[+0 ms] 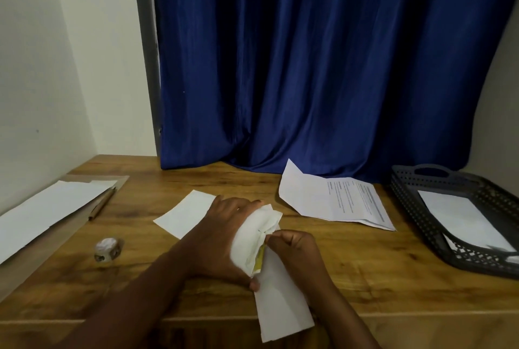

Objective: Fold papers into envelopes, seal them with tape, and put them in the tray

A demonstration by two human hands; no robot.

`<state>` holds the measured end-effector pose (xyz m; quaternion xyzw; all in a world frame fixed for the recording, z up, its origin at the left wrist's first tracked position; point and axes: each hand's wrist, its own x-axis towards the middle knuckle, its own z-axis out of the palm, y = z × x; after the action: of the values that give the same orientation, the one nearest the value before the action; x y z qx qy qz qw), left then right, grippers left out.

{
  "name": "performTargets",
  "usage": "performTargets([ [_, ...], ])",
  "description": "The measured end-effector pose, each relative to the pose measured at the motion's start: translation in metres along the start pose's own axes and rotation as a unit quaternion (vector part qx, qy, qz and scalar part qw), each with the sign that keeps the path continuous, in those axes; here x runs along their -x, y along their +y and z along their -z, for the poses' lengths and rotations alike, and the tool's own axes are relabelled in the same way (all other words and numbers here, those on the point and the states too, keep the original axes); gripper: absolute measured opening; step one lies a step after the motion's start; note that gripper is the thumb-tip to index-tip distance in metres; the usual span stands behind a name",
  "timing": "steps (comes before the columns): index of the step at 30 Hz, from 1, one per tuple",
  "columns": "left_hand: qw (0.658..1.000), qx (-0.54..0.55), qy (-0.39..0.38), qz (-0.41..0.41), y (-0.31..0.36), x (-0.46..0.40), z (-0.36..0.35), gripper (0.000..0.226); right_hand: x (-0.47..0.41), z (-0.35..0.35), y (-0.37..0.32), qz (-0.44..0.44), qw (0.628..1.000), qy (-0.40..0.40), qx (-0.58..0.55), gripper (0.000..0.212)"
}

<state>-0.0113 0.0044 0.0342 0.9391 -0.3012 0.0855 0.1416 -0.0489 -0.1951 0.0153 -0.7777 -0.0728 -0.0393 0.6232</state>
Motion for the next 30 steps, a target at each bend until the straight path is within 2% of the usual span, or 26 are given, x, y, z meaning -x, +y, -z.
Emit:
performTargets([
  [7, 0.997, -0.058, 0.053, -0.012, -0.002, 0.004, -0.002, 0.137, -0.005, -0.004, -0.002, 0.001, 0.999, 0.001, 0.043, 0.024],
  [11, 0.997, -0.045, 0.061, -0.021, 0.001, 0.004, 0.000, 0.135, -0.007, 0.000, -0.003, -0.016, 0.998, -0.009, 0.056, 0.020],
  [18, 0.998, -0.033, 0.046, -0.019, 0.006, 0.006, 0.003, 0.133, -0.015, -0.007, -0.015, -0.074, 0.995, 0.007, 0.072, 0.050],
  [22, 0.998, 0.001, 0.060, -0.026, 0.001, 0.005, 0.000, 0.130, -0.015, -0.007, -0.017, -0.092, 0.993, 0.008, 0.077, 0.039],
  [25, 0.996, 0.023, 0.085, -0.028, -0.003, 0.004, -0.002, 0.126, -0.014, -0.008, -0.010, -0.059, 0.995, 0.022, 0.079, 0.043],
  [30, 0.992, 0.033, 0.115, -0.036, -0.006, 0.006, -0.003, 0.113, -0.012, -0.010, -0.004, -0.030, 0.996, 0.042, 0.077, 0.033],
])
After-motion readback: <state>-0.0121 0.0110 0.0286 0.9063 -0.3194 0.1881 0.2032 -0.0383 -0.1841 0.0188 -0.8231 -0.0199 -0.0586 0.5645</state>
